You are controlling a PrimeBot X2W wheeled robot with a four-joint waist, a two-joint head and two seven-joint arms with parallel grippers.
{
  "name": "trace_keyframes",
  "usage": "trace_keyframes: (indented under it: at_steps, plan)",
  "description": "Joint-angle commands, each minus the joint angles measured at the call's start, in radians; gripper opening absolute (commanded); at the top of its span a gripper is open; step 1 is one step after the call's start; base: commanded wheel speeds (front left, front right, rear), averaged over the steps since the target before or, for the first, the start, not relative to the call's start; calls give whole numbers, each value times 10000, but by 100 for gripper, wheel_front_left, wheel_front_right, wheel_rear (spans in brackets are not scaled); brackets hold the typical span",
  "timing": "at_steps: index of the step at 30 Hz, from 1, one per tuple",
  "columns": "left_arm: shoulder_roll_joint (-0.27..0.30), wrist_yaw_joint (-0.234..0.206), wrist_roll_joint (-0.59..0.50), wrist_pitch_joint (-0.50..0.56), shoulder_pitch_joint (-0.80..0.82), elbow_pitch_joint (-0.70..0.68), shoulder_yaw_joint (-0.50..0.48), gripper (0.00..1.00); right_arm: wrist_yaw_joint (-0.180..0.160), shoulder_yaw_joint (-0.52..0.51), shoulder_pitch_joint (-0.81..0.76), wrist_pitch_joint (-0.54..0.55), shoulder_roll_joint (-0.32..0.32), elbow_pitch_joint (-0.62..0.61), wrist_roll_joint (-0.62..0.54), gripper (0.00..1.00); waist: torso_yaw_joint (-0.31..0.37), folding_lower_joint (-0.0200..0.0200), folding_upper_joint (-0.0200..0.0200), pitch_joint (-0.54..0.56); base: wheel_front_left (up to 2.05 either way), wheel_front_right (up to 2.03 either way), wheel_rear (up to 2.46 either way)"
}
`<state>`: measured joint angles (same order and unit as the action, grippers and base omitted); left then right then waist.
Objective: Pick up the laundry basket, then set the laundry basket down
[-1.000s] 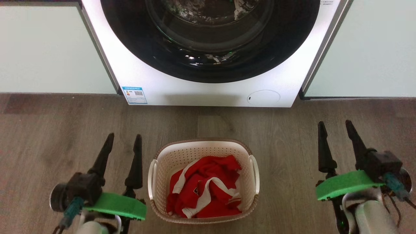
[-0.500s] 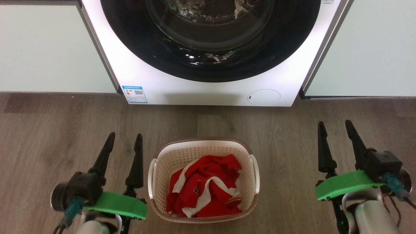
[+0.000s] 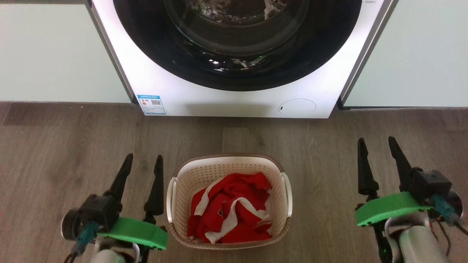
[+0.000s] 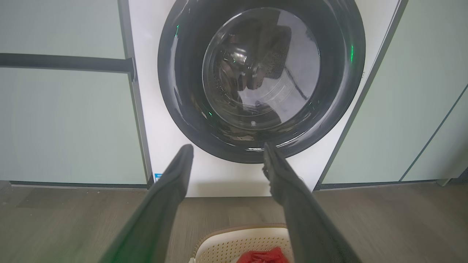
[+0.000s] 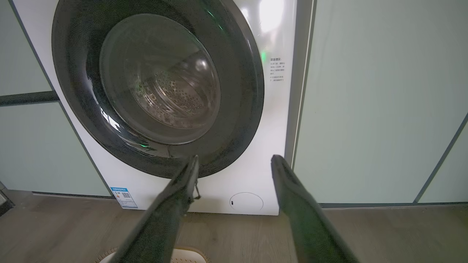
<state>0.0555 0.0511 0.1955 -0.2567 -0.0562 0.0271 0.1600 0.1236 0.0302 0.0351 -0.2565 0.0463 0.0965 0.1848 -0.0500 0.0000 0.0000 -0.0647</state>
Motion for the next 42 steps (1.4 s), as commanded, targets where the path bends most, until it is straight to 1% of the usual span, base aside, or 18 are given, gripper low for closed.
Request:
trace_keyframes:
  at_steps: [1, 20, 21, 25, 42]
  plan:
    - [-52, -87, 92, -51, 543, -254, -253, 100, 71, 167, 373, -53, 39, -283, 37, 100, 3, 0, 0, -9, 0, 0, 0]
    - [-53, -28, 350, -51, 602, -187, -331, 100, 71, 149, 445, -53, 39, -206, 48, 100, 74, 0, 0, -42, 0, 0, 0]
    - [0, 12, 334, 0, 28, 125, -27, 0, 0, -15, 15, 0, 0, 90, 2, 0, 77, 0, 0, -44, 0, 0, 0]
    - [11, 13, 397, 6, -172, 648, -11, 0, 0, 43, -152, 10, -30, 618, 37, 0, 79, 0, 0, -49, 0, 0, 0]
    - [126, 112, 2414, 379, 65, 852, -219, 0, 10, -17, -39, 400, 86, 727, 2100, 0, 137, 0, 0, 43, 0, 0, 0]
